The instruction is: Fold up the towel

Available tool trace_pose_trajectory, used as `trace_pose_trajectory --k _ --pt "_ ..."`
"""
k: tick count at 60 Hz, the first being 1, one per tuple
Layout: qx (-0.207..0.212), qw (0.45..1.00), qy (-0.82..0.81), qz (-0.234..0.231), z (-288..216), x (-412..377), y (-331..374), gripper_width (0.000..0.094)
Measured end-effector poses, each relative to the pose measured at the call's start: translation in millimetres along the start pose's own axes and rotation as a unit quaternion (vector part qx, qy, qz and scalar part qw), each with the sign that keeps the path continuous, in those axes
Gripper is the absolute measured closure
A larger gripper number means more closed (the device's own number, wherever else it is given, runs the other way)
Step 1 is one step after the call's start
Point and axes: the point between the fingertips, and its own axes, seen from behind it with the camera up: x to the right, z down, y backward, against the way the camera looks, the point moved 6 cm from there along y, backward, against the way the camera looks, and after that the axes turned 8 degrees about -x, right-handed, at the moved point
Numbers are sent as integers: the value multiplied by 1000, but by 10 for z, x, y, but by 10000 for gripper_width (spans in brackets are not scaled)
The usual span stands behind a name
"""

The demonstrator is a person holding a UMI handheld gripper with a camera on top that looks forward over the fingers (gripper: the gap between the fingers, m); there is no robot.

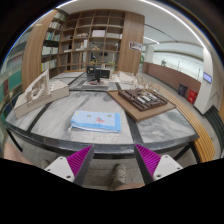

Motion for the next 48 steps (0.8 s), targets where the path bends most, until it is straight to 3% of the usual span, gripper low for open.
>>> trace_pose_trajectory --k 7,12,18,24,32,37,42,47,48 --pt "-5 1000 -6 -11 -211 -107 -510 91" --pt "0 1000 13 -20 -311 -459 -504 109" --pt "1 998 20 -53 -642 -852 -1050 143" --pt "2 996 32 -78 -854 -1334 -1493 218" --pt "3 995 80 -66 -1025 -1751 -2082 325" --pt "-22 993 80 -79 -988 -1935 -2335 379" --pt "-22 992 89 -87 -973 -2042 -2519 489" --pt "-18 994 95 -43 -991 -1881 -2599 897" --pt "-15 994 95 -42 -999 -1885 -2604 899"
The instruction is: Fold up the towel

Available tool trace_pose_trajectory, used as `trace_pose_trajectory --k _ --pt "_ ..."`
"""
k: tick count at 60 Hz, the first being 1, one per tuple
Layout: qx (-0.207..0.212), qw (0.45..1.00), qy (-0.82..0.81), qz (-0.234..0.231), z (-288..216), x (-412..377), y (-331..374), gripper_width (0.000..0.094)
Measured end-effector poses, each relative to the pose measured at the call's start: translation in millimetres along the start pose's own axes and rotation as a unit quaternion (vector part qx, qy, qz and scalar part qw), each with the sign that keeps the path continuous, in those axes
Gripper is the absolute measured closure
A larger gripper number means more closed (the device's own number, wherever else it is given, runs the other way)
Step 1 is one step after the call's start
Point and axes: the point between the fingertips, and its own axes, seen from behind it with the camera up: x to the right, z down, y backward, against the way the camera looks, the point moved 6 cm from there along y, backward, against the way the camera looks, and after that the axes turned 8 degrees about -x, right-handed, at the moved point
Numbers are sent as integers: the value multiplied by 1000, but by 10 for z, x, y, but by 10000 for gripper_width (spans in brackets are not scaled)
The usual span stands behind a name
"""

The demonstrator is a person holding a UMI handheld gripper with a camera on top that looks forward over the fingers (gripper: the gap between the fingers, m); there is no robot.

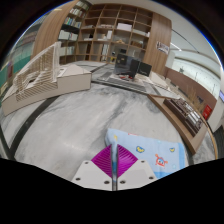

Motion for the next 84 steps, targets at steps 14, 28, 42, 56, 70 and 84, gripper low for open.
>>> trace_pose_trajectory --k 14,28,42,56,70,84 --pt "20 999 -29 -21 -156 65 185 930" --pt "17 993 -120 9 -204 1162 440 925" --pt "-42 987 -148 48 348 1783 129 903" --pt "-19 991 -118 59 338 1936 350 83" --pt "31 994 -105 26 404 1730 1370 90" --pt "89 993 -79 14 531 1283 2422 88"
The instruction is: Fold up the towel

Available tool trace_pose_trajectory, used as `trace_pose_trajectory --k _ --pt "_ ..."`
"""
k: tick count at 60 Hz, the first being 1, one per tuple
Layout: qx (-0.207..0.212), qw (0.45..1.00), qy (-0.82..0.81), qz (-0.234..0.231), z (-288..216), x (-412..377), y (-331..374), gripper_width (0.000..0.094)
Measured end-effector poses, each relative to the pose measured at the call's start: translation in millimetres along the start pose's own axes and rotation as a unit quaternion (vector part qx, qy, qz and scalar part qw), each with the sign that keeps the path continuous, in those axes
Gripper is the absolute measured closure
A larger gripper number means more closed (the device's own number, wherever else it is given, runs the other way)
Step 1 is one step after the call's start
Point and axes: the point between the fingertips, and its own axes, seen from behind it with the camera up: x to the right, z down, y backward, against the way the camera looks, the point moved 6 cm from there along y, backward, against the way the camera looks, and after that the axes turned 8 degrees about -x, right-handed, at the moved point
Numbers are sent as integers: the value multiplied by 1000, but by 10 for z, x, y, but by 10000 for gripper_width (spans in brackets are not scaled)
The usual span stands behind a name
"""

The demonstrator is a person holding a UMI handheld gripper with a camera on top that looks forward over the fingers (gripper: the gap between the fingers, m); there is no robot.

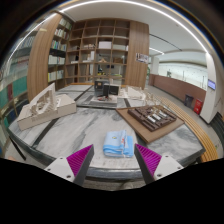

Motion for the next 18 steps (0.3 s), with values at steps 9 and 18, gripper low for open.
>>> trace_pose_trajectory --k 9,18 --pt "16 1000 -11 0 31 -82 314 89" --pt "18 999 -20 -36 43 -211 420 105"
